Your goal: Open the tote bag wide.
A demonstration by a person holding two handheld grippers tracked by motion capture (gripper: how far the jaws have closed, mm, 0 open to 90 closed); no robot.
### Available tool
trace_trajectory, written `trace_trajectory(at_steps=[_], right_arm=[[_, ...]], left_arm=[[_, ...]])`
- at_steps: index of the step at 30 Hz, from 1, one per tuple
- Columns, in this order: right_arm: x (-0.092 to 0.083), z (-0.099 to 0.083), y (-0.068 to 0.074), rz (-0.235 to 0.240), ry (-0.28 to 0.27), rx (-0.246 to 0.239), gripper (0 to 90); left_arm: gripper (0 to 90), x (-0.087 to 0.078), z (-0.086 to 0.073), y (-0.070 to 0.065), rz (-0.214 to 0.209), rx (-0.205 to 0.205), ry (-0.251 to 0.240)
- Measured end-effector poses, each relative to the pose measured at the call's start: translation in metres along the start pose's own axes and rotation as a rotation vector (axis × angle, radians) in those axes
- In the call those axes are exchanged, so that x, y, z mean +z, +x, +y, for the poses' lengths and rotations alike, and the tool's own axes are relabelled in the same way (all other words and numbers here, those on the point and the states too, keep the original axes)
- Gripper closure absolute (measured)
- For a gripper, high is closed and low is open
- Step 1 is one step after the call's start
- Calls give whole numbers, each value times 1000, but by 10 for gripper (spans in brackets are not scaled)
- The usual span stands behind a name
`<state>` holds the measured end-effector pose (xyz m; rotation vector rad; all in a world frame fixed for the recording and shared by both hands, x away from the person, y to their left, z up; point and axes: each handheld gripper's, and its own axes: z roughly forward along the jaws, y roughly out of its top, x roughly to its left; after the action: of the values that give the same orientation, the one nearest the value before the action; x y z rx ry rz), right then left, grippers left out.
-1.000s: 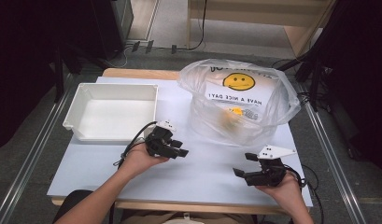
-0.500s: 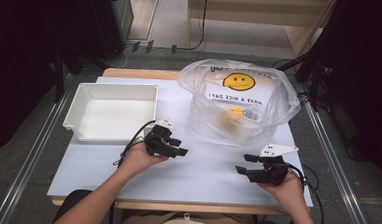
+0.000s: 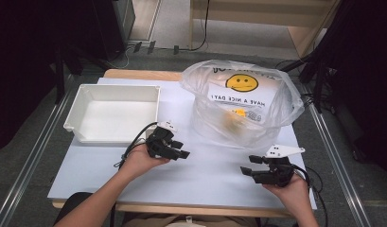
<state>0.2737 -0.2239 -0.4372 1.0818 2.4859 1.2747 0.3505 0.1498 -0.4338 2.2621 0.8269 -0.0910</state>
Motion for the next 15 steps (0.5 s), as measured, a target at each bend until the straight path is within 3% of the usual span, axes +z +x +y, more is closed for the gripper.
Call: trace_trajectory(at_steps=[15], right_arm=[[-9,1,-5,-1,2,36,431]], left_arm=[[477,-4,7,-1,-9,-14,28]])
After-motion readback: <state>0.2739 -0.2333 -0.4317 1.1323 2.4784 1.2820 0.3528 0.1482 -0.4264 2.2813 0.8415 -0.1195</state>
